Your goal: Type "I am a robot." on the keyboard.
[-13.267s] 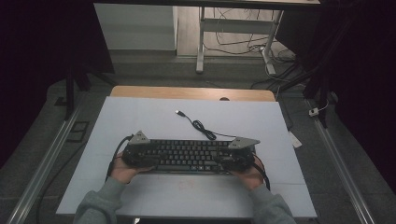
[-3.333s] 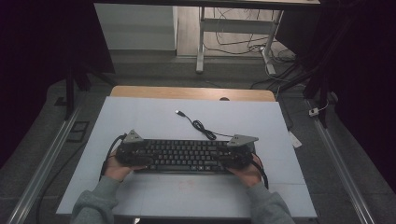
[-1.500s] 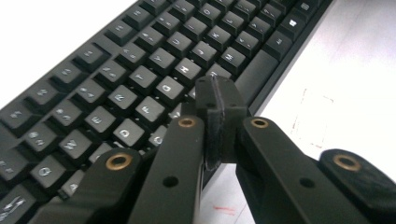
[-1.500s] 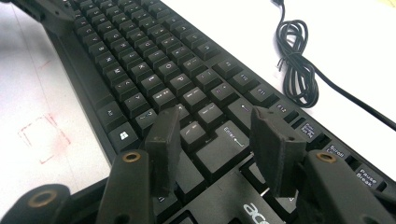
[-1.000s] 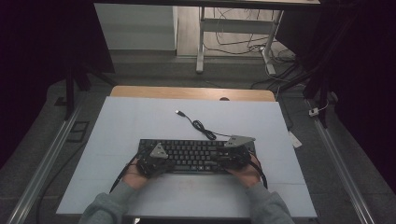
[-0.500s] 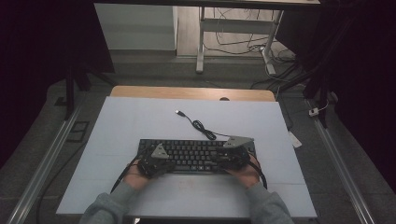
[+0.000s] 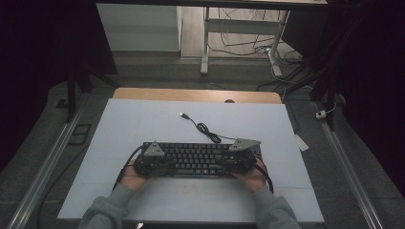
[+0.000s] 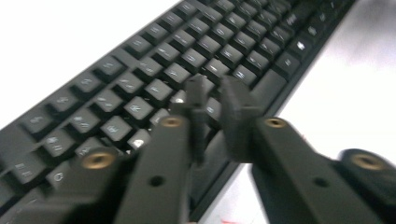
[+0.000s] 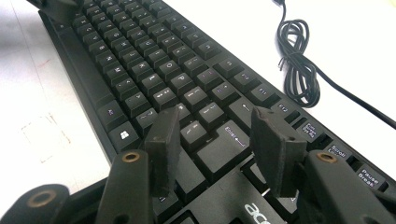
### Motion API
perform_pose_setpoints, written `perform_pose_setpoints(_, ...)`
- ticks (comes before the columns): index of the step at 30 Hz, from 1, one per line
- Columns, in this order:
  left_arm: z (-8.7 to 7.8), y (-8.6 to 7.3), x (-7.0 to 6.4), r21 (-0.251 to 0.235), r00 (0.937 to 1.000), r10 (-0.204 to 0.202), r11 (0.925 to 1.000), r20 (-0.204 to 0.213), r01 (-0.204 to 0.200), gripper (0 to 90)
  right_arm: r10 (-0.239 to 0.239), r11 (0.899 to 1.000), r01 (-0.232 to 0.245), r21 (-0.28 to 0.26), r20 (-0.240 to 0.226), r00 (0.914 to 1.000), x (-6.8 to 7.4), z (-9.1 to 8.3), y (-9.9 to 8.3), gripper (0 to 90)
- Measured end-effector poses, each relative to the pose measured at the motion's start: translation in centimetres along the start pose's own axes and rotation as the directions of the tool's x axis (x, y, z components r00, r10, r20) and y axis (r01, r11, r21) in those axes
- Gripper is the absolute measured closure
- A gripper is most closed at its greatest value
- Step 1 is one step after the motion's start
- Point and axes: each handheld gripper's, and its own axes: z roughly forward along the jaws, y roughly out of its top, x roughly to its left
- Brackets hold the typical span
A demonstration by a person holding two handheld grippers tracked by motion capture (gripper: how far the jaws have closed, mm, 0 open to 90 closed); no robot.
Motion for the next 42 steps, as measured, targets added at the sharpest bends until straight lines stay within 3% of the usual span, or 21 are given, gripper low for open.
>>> perform_pose_setpoints(4, -0.8, 0.0, 0.7, -0.033, 0.9980, -0.053, 0.9981, -0.034, 0.052, 52.9, -0.001, 1.000, 0.001, -0.005, 0.002, 1.0000, 0.1, 0.0, 0.0, 52.1)
perform_pose_setpoints(10, -1.5, -0.2, 1.7, -0.046, 0.9936, -0.098, 0.9944, -0.056, 0.096, 44.1, -0.001, 1.000, 0.001, -0.009, 0.002, 1.0000, -0.1, -0.2, 0.0, 51.3)
perform_pose_setpoints(20, -2.5, -0.4, 3.0, -0.045, 0.9860, -0.149, 0.9882, -0.074, 0.146, 37.6, 0.005, 1.000, -0.005, -0.027, 0.005, 1.0000, -0.1, -0.4, 0.1, 50.2)
perform_pose_setpoints(42, -2.7, -0.6, 3.5, -0.048, 0.9796, -0.177, 0.9837, -0.095, 0.173, 35.8, 0.003, 1.000, -0.003, -0.016, 0.005, 1.0000, -0.1, -0.3, 0.1, 50.2)
